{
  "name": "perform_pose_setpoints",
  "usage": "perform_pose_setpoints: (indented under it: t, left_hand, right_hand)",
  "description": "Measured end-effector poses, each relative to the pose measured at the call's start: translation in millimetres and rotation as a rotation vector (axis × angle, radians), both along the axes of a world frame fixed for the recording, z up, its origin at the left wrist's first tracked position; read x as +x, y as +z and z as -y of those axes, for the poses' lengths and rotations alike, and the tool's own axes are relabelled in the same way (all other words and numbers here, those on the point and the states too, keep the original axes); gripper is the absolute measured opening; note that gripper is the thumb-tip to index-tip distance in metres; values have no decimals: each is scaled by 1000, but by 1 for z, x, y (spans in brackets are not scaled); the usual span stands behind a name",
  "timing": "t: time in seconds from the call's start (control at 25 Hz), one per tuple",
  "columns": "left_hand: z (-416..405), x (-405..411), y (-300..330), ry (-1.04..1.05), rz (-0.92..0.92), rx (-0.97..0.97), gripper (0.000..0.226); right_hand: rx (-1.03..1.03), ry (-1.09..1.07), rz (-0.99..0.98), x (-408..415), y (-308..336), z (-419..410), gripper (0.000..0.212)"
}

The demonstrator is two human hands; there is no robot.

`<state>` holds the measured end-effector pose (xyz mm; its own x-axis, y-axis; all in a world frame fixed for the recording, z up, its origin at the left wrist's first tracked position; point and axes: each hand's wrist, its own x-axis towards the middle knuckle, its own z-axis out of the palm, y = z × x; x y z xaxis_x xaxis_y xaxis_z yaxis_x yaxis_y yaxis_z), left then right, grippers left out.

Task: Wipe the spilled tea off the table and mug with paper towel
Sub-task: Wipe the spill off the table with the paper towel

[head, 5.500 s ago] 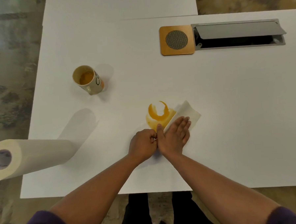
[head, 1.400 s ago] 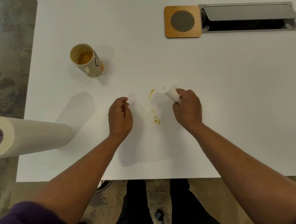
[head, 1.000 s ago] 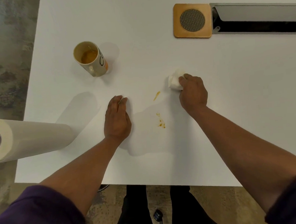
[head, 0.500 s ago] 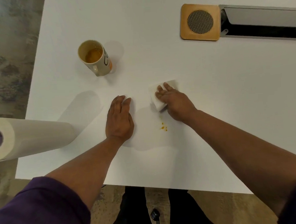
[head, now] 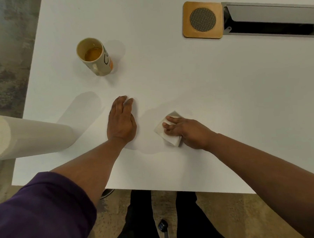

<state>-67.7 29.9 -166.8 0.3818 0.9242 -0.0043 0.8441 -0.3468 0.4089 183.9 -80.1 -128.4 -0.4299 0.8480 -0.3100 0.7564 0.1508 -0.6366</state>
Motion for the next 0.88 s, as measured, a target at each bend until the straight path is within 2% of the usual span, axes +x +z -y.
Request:
perform_pose_setpoints:
  t: [0.12,0.2,0.28,0.36,0.44,0.52,0.6,0.68,0.8,0.88]
  left_hand:
    - [1,0,-1,-4,5,-5,50]
    - [0,0,-1,-4,7,-10,49]
    - [0,-1,-1,-4,15,-8,49]
    - [0,-1,-1,-3,20,-4,49]
    - [0,0,0,-4,18,-6,49]
    - [0,-1,0,-6,15,-3,49]
    - [0,-1,0,-6,15,0,49]
    - [0,-1,-1,-9,13,2,49]
    - [0,0,0,-9,16,6,50]
    - [1,0,1,-5,21,5,50]
  right_hand:
    - [-73,-69,20,3,4,26,45]
    - [-191,-261,-35,-4,8,43,41]
    - [-282,-556,-171,-12,15,53,47]
    - [-344,-885,-443,-14,26,54,53]
    - [-416,-1162,-682,-10,34,46,49]
    - [-477,-1338,-739,0,38,34,42]
    - [-432,-1407,-634,10,38,26,35]
    - [-227,-1355,-354,18,34,23,30]
    - [179,-1110,152,23,30,25,23]
    - [263,-888,329,19,27,29,15]
